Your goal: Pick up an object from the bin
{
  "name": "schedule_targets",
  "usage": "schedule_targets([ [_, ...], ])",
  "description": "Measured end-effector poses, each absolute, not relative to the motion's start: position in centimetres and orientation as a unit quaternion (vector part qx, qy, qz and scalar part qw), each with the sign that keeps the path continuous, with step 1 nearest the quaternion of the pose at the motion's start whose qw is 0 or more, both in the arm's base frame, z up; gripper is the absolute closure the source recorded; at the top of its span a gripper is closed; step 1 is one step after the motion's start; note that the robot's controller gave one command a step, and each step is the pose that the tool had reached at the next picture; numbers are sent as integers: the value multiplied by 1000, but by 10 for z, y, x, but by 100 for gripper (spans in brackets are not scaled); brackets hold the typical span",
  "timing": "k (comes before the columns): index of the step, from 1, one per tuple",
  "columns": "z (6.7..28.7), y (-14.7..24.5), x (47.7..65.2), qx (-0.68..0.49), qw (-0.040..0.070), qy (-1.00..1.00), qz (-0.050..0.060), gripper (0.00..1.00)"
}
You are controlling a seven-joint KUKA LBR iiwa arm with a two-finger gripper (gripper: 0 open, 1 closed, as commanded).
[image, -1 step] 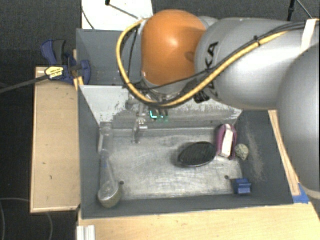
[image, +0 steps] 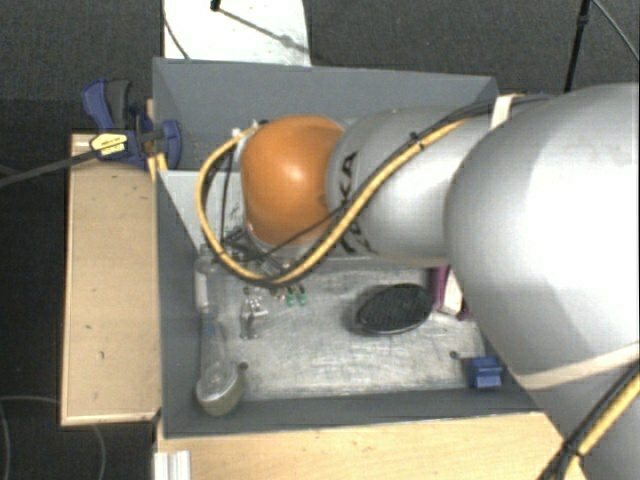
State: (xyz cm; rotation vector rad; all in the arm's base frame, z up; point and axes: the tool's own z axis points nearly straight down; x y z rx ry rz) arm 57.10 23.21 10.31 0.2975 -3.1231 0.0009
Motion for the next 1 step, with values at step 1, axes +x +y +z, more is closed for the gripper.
schedule_targets([
  [1, 84, 150, 557, 102, 1, -995, 2, 0],
])
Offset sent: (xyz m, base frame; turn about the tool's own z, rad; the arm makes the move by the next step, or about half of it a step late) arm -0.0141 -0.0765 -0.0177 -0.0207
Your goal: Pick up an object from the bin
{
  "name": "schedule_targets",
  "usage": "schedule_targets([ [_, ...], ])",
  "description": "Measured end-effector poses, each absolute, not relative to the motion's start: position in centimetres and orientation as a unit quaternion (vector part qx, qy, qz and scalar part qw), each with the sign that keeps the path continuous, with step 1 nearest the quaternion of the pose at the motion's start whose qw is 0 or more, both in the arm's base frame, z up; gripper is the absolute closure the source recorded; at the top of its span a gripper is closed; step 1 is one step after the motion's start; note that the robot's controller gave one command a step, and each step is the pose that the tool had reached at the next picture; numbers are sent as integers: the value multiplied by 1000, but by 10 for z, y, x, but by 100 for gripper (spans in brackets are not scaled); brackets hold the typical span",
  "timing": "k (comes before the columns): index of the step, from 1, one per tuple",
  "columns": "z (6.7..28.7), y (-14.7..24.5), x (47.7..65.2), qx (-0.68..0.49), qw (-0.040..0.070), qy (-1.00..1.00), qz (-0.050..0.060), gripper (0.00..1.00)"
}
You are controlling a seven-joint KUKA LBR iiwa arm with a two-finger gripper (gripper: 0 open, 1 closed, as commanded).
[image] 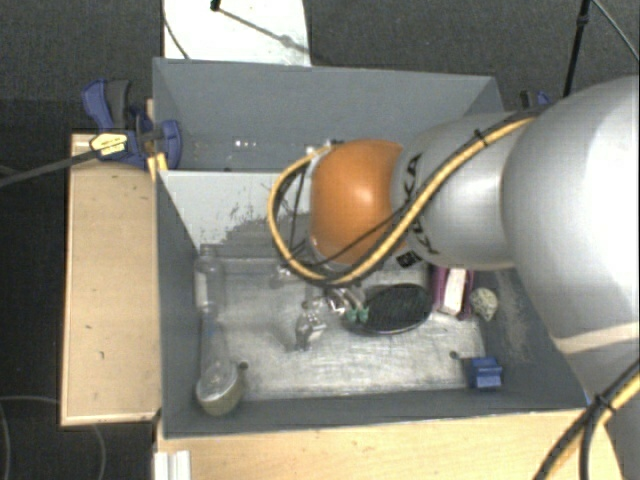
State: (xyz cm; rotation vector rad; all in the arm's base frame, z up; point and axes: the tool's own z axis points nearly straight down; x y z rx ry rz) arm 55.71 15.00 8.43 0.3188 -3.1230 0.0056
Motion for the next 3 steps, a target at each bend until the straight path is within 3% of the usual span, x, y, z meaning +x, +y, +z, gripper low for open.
schedule_targets([
  [1, 73, 78, 550, -39, -3, -999, -1, 0],
  [2, 90, 12, 507, -64, 0, -998, 2, 0],
  [3, 75, -14, 512, 12, 0, -1000, 0, 0],
])
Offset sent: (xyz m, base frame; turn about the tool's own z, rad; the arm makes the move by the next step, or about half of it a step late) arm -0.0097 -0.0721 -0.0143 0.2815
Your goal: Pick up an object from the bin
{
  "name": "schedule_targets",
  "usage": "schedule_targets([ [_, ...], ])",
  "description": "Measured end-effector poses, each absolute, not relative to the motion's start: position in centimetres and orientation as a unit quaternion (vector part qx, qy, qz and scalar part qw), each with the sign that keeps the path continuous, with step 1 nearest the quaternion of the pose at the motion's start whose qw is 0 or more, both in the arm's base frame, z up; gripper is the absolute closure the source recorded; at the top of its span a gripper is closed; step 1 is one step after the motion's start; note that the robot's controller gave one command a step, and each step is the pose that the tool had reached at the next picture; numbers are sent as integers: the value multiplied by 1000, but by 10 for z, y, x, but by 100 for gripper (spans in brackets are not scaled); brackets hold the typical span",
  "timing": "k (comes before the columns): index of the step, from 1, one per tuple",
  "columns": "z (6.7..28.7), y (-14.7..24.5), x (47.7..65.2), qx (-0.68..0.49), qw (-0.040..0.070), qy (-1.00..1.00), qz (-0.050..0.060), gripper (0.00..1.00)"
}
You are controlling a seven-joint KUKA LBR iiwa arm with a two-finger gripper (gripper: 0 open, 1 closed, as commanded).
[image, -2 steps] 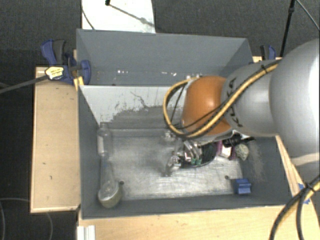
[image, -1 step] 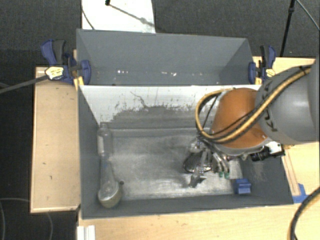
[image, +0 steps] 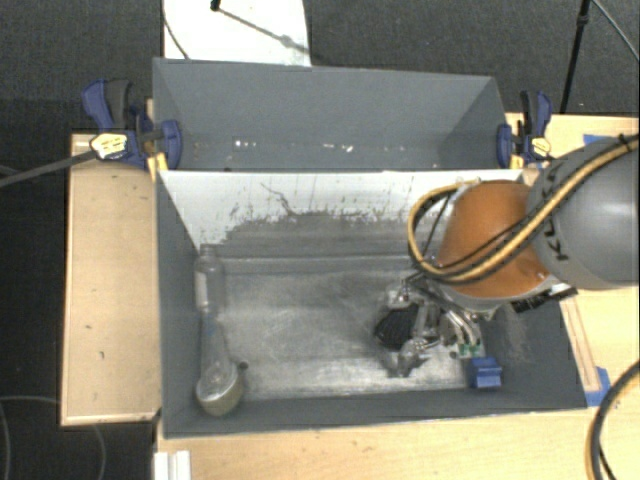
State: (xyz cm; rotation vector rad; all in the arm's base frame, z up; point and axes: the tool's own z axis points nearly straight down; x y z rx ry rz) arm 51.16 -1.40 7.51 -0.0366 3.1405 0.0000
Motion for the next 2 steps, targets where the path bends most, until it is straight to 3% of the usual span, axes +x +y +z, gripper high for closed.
schedule_targets([
  [1, 77, -13, 513, -9, 3, 1000, 1, 100],
  [2, 237, -5, 521, 10, 5, 1000, 0, 100],
])
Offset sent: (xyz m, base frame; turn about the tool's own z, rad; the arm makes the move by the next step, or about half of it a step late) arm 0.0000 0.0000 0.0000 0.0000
